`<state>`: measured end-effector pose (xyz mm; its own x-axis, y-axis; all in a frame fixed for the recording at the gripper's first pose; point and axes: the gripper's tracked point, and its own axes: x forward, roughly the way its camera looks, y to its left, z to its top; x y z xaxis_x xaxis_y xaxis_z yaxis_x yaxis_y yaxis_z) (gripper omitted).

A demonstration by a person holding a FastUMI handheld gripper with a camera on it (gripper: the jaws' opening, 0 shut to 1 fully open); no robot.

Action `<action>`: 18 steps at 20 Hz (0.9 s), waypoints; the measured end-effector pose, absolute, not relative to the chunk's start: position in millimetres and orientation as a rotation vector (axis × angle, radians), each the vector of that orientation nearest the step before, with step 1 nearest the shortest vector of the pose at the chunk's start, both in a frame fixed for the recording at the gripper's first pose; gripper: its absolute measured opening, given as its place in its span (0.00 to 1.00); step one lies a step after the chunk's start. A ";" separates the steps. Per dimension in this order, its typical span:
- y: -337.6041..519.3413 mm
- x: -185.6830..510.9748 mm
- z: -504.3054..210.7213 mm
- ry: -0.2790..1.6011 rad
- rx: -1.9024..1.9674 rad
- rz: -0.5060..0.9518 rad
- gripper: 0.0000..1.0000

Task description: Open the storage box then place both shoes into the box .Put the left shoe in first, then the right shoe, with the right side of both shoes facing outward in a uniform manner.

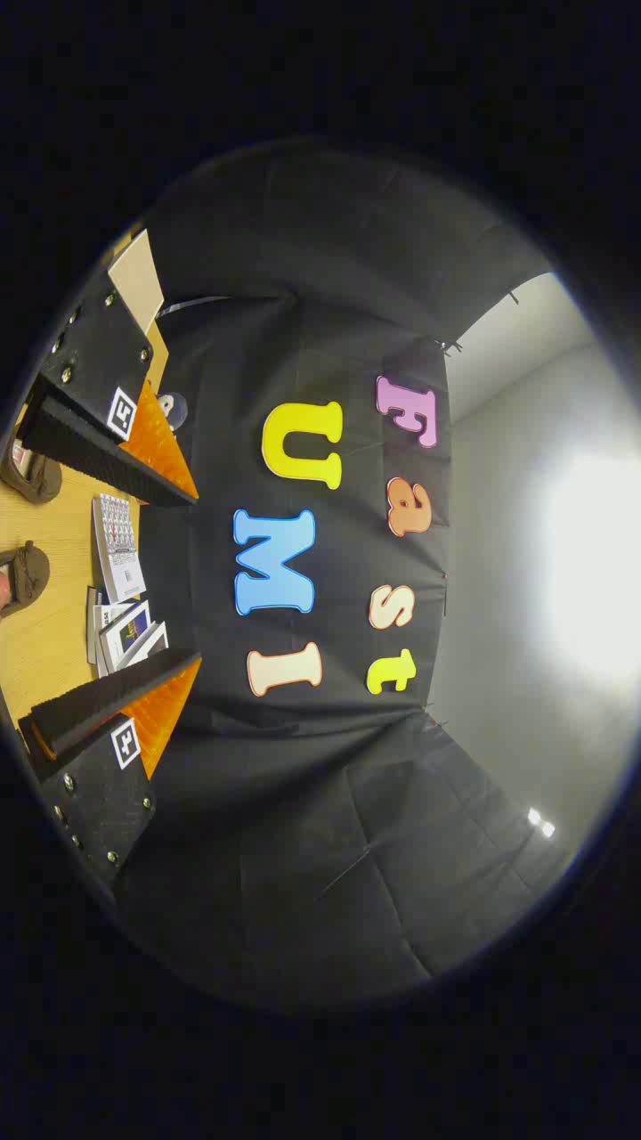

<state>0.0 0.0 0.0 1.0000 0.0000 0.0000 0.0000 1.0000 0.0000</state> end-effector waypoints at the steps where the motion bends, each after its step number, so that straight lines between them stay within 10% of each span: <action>1: -0.5 0.8 0.8 -0.001 -0.001 0.000 0.97; 18: 1.8 -5.6 6.3 -0.019 0.020 0.008 0.98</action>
